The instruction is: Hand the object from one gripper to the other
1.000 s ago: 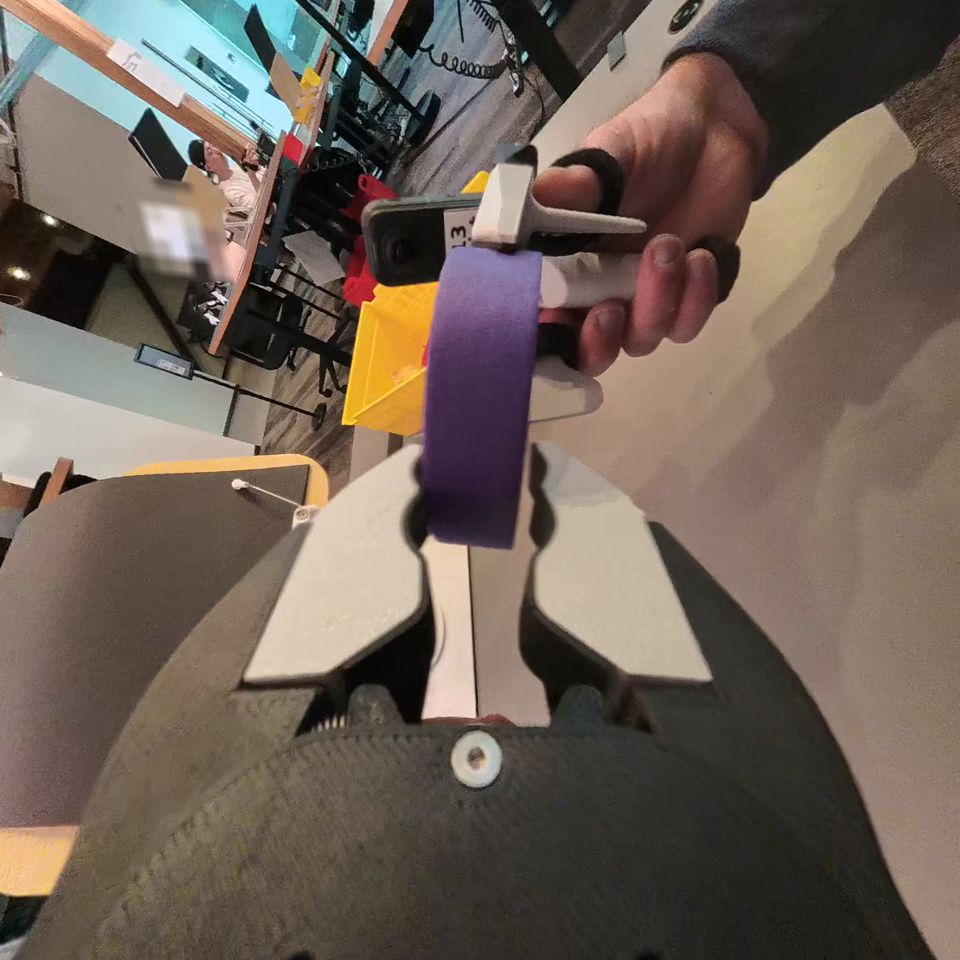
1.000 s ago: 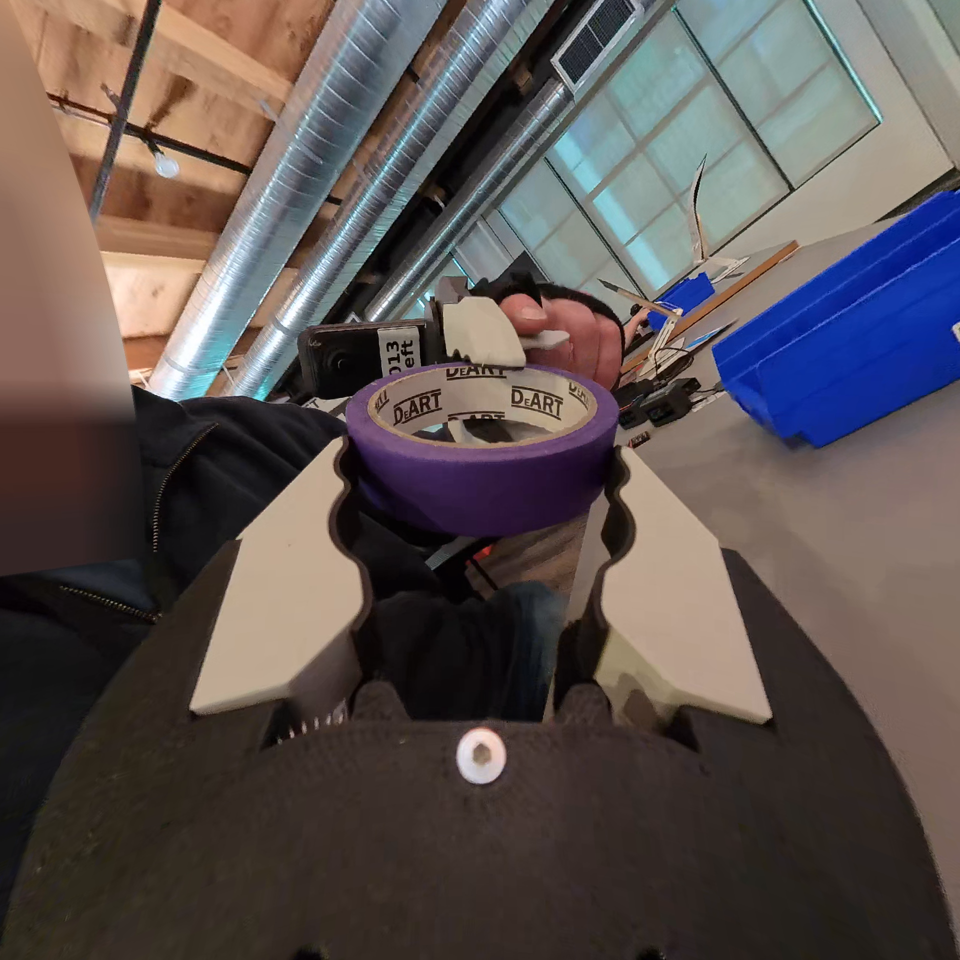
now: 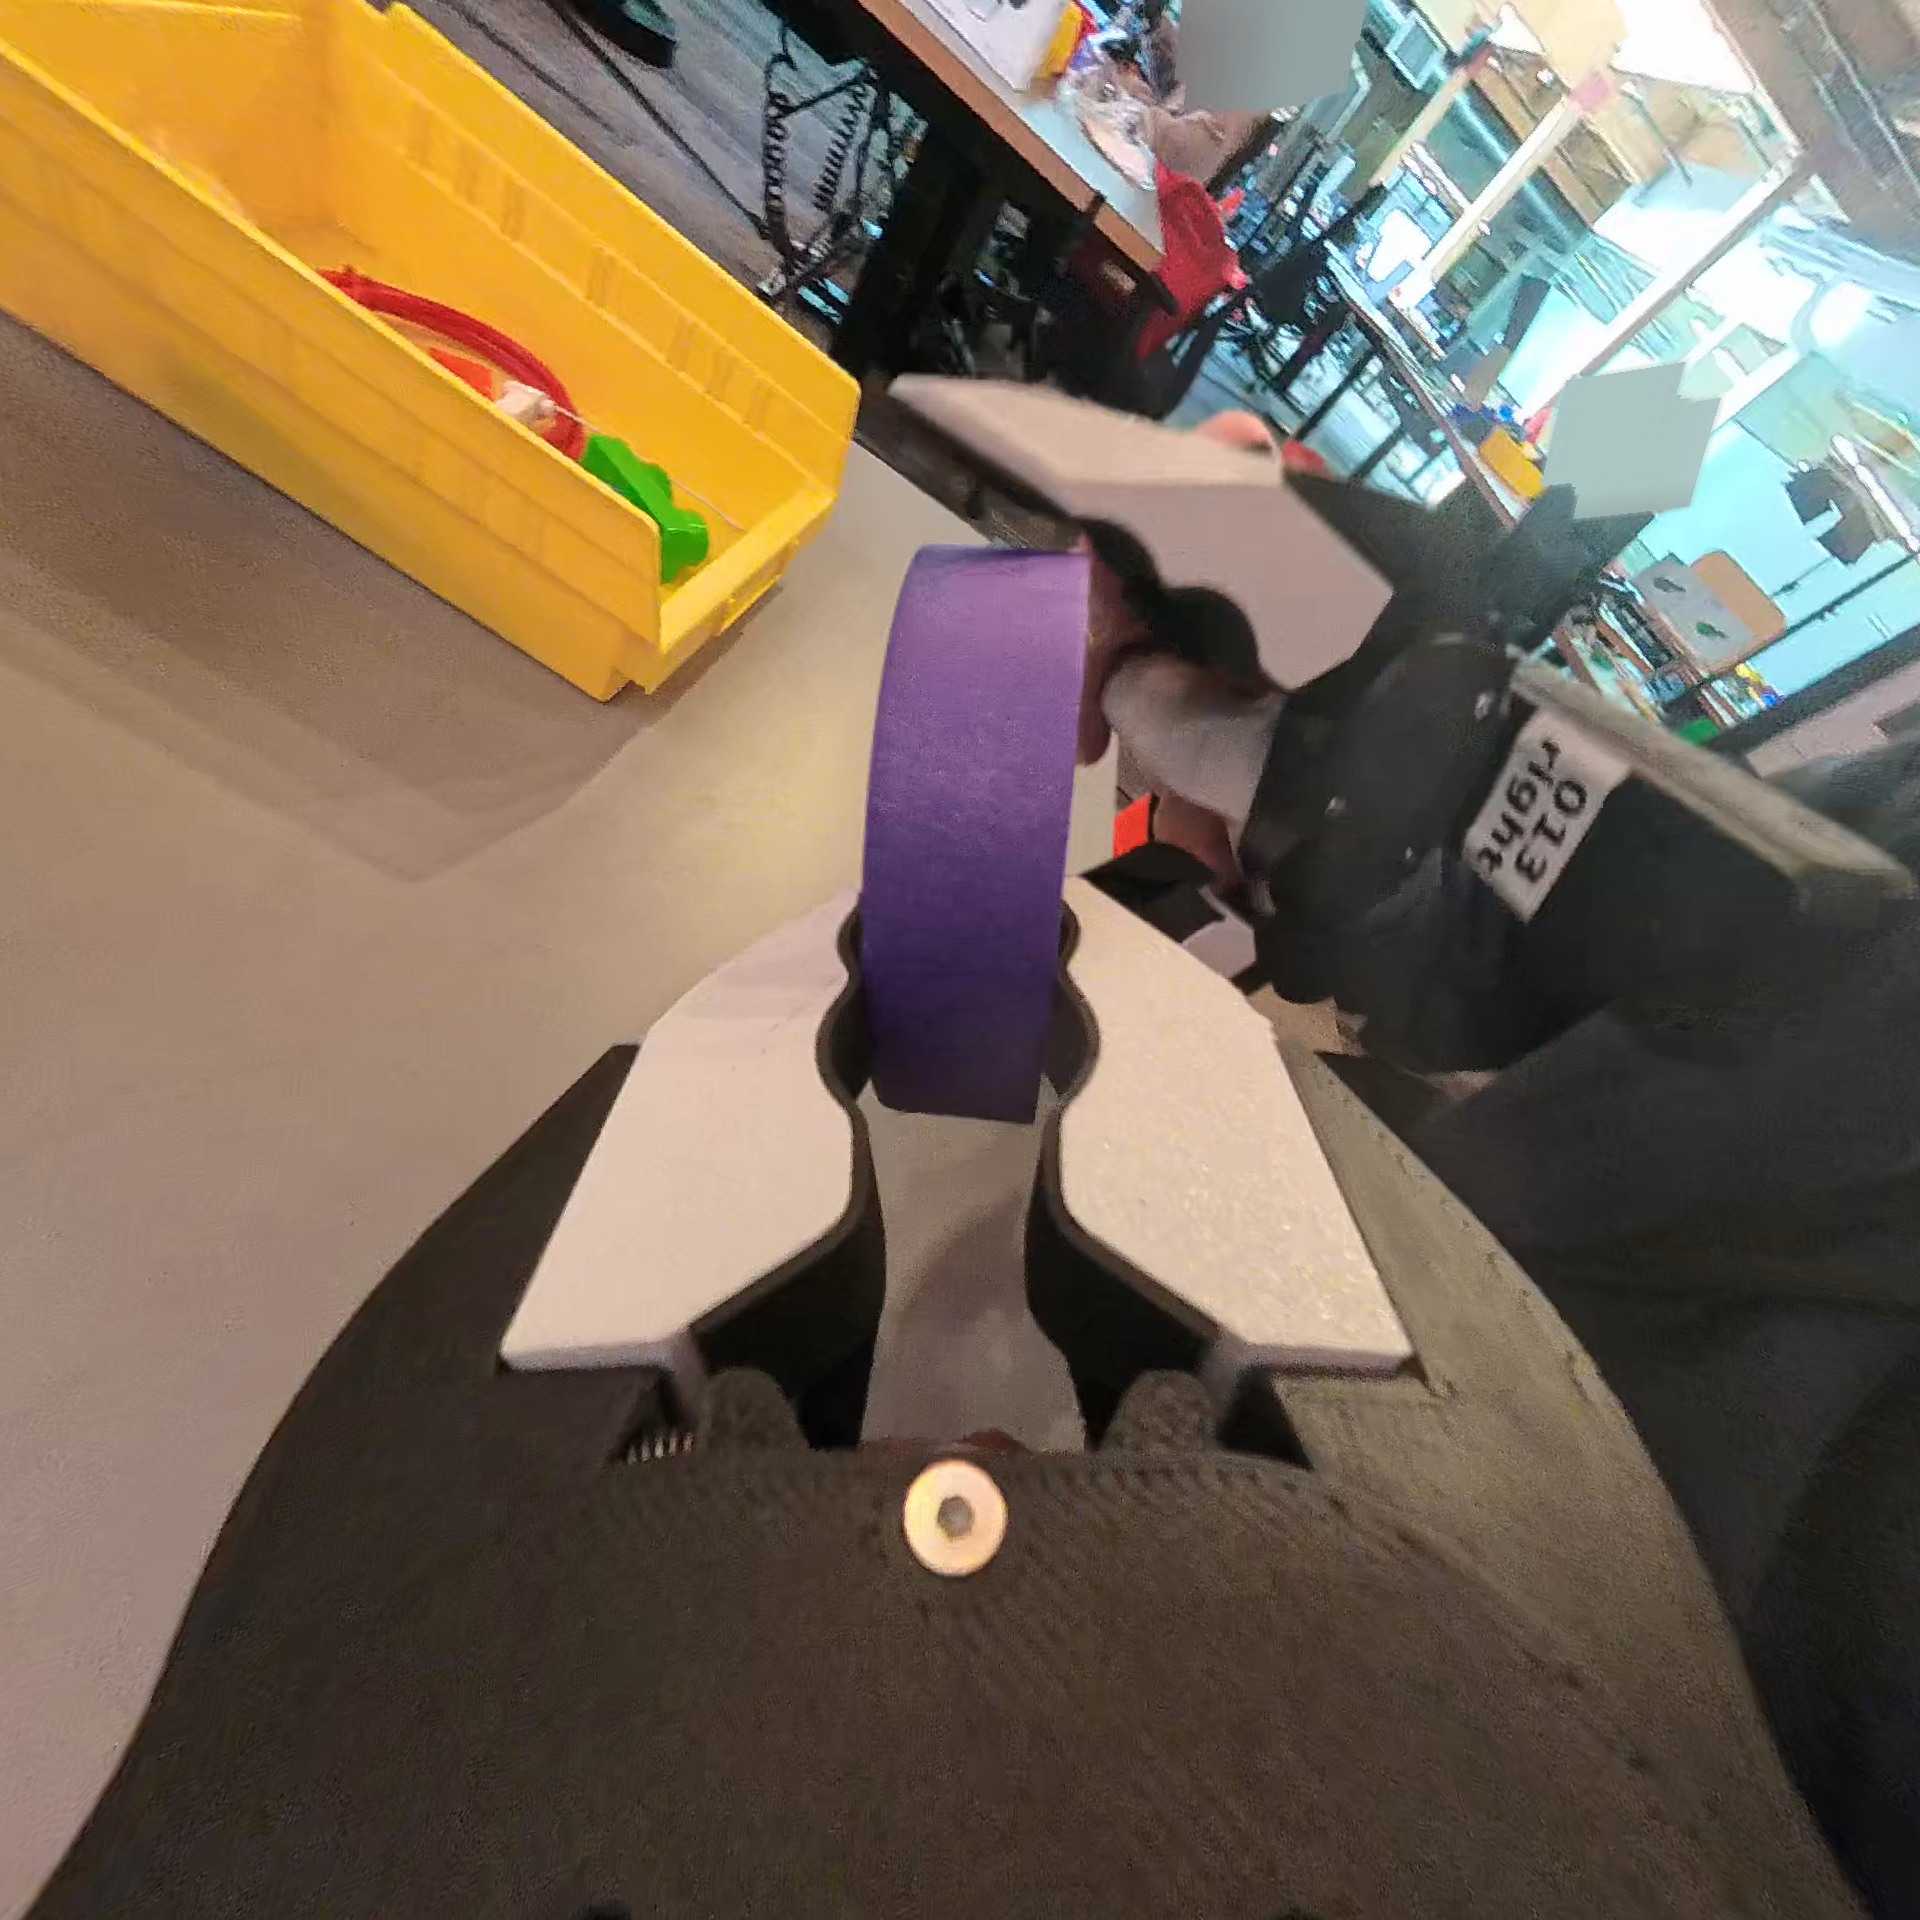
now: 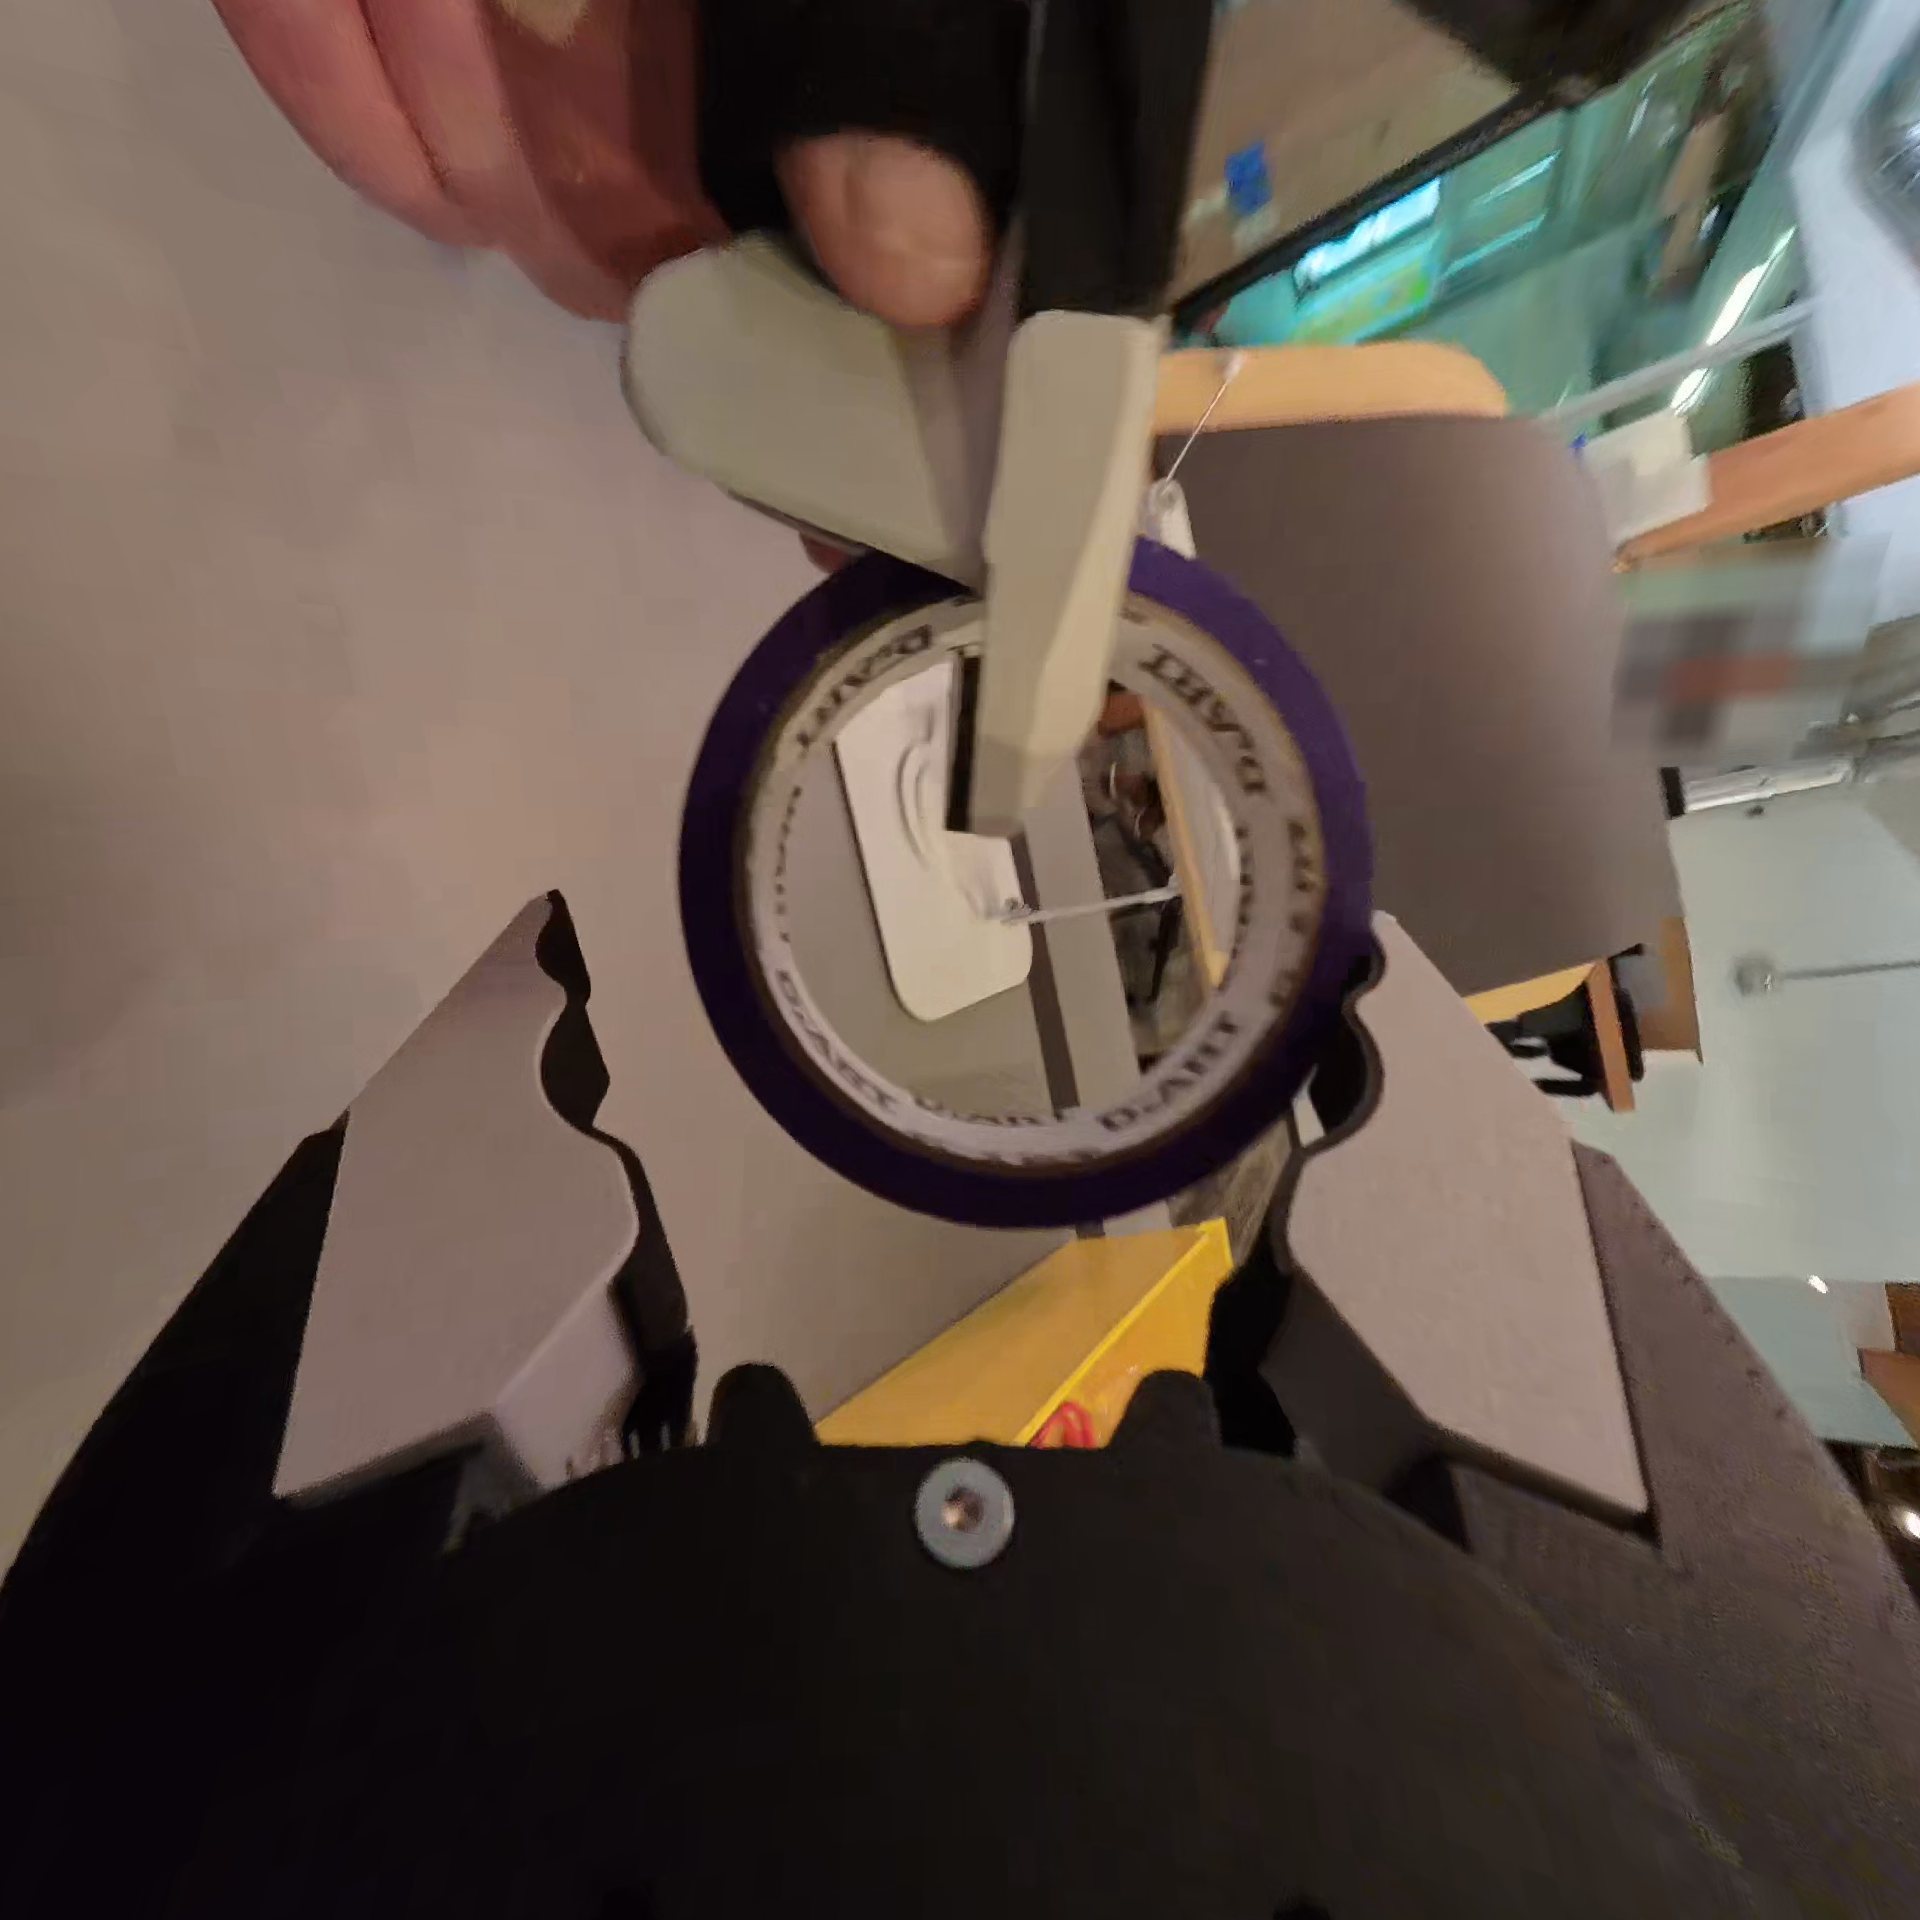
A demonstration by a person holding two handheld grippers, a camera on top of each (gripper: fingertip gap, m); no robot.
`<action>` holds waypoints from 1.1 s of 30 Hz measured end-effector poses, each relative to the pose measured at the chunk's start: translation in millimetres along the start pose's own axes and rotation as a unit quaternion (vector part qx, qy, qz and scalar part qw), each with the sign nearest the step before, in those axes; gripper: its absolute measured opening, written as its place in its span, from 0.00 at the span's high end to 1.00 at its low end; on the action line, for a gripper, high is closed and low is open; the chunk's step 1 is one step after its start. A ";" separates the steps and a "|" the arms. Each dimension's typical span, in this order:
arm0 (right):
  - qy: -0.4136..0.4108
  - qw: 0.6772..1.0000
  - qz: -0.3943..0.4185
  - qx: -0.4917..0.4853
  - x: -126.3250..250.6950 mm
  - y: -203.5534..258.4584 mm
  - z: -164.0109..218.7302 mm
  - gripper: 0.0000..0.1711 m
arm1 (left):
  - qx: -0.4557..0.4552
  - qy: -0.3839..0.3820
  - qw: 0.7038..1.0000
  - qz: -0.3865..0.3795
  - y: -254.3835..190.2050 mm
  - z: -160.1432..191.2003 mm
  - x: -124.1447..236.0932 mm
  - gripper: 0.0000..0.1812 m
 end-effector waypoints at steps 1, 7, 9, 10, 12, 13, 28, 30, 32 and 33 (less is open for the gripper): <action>0.011 1.000 0.004 -0.006 -2.5 1.6 0.0 0.18 | 0.005 -0.002 1.000 -0.006 -0.7 0.8 -1.6 0.84; 0.052 0.999 0.013 0.004 -8.3 2.3 4.2 0.28 | 0.031 0.000 0.999 -0.037 -0.8 8.9 -6.4 0.84; 0.039 0.999 0.001 0.003 -7.6 1.7 4.9 0.29 | 0.034 0.002 0.999 -0.035 0.4 10.7 -6.6 0.84; 0.035 0.999 -0.005 -0.003 -7.2 1.8 4.8 0.29 | 0.041 -0.003 0.999 -0.031 0.9 11.5 -6.4 0.84; 0.024 1.000 -0.013 -0.015 -6.3 1.4 5.0 0.30 | 0.041 -0.007 0.999 -0.024 0.9 12.0 -6.0 0.84; 0.021 0.999 -0.020 -0.024 -5.9 0.7 5.3 0.30 | 0.041 -0.011 0.999 -0.018 0.6 12.0 -5.9 0.84; -0.119 0.883 -0.295 -0.345 5.1 -7.2 31.9 0.30 | -0.350 -0.067 0.930 -0.090 -39.0 10.0 12.0 0.47; -0.152 0.835 -0.357 -0.389 7.4 -5.9 36.3 0.30 | -0.432 -0.036 0.896 -0.100 -46.5 14.3 9.3 0.45; -0.170 0.791 -0.414 -0.418 8.3 -3.0 40.6 0.30 | -0.502 -0.005 0.859 -0.102 -53.5 19.2 4.7 0.43; -0.176 0.773 -0.439 -0.424 8.2 -1.1 42.1 0.30 | -0.531 0.007 0.841 -0.103 -56.3 20.7 1.9 0.43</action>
Point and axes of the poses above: each gripper's, where its closed fingertips meet, x back along the fingers, z out of its underside, y = z × x across the jaws, the point moved 9 cm from there along x, back along the fingers, and after that the axes turned 9 degrees about -y, right-handed, at the moved point
